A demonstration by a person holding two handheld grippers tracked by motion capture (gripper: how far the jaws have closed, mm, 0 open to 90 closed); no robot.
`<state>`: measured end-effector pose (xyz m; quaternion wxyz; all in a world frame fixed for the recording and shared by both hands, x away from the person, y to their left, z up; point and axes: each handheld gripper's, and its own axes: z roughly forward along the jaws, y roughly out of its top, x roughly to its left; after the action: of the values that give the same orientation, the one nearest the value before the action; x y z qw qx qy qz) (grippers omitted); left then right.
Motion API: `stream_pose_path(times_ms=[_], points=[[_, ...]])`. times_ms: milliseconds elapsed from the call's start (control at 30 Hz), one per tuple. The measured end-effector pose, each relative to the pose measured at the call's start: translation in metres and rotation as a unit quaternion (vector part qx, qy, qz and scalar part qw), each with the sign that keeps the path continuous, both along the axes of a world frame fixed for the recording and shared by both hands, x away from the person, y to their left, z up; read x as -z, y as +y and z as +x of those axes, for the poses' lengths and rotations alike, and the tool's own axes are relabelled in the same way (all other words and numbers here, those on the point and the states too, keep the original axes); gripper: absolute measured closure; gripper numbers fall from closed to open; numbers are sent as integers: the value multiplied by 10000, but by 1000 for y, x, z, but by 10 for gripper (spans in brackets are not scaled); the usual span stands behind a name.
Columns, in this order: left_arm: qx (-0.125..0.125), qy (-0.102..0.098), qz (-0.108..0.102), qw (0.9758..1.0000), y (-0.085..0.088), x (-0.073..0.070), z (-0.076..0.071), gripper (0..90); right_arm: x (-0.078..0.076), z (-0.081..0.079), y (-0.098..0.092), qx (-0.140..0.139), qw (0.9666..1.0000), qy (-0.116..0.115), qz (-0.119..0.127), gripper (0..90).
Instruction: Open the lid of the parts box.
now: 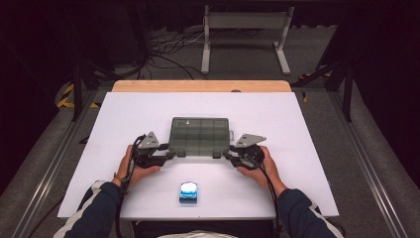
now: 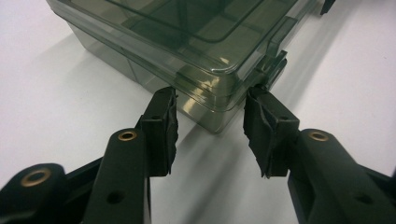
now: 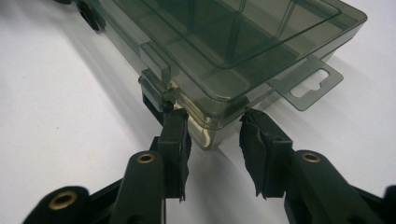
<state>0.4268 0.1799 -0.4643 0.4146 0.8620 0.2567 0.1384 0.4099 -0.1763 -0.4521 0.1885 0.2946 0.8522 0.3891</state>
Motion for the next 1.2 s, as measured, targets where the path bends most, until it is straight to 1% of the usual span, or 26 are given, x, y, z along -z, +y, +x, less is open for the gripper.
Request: stream_pose_path(times_ms=[33,67,100,200,233,267,333,400,467,500,533,567,667,733,800,833,867,967,1000,1033,1133,1167,1200], points=[[-11,-9,3,10000,1,0,0,563,-1,0,0,-20,10000,-30,-45,626],[-14,29,-30,10000,1,1,0,563,-1,-1,0,-42,10000,-12,-6,630],[-26,42,-21,10000,1,2,0,564,-1,-1,-1,-37,10000,-12,13,630],[-49,-40,76,10000,-1,2,-1,561,-1,-1,-1,-32,10000,8,3,628],[-61,-35,53,10000,-1,2,-1,555,-2,-1,-2,-14,10000,-30,-11,600],[-86,-54,53,9999,-1,2,-2,556,-4,-2,-4,-65,9999,-88,53,574],[-111,-30,41,9999,-1,2,-2,559,-6,-4,-4,-125,9998,-92,143,564],[-87,-23,54,9999,-1,2,-2,580,-6,-4,-3,-139,9998,-103,76,575],[-88,-62,112,9999,-2,2,-3,579,-6,-4,-2,-135,9998,-99,76,586],[-88,-62,112,9999,-2,2,-3,584,-6,-4,-3,-103,9999,-87,62,625],[-85,-9,84,9999,-2,2,-3,584,-6,-4,-3,-103,9999,-87,62,625],[-76,-29,104,9999,-1,2,-3,593,-6,-3,-4,-85,9999,-73,106,637],[-71,-11,111,9999,-1,2,-5,591,-6,-4,-4,-72,9999,-81,93,641],[-103,-6,110,9999,-1,1,-6,590,-5,-4,-4,-71,9999,-57,138,636],[-123,-34,111,9999,1,0,-8,601,-5,-5,-5,-88,9998,-76,146,636],[-143,-31,76,9999,2,0,-10,601,-5,-5,-5,-88,9998,-76,146,636],[-141,-72,115,9998,3,-1,-10,603,-5,-6,-5,-81,9998,-87,164,636],[-229,-110,76,9996,4,-2,-14,625,-6,-7,-5,-31,9997,-127,184,660],[-231,-177,93,9995,5,-3,-15,633,-6,-7,-5,-11,9997,-129,209,671],[-248,-197,23,9995,5,-4,-16,635,-6,-7,-5,-4,9997,-136,204,678],[-250,-287,3,9993,7,-7,-17,676,-6,-8,-5,2,9997,-174,168,681],[-239,-293,-34,9993,7,-8,-18,680,-6,-8,-5,8,9997,-189,153,682],[-239,-293,-34,9993,7,-8,-18,709,-6,-8,-5,8,9997,-189,153,682]])
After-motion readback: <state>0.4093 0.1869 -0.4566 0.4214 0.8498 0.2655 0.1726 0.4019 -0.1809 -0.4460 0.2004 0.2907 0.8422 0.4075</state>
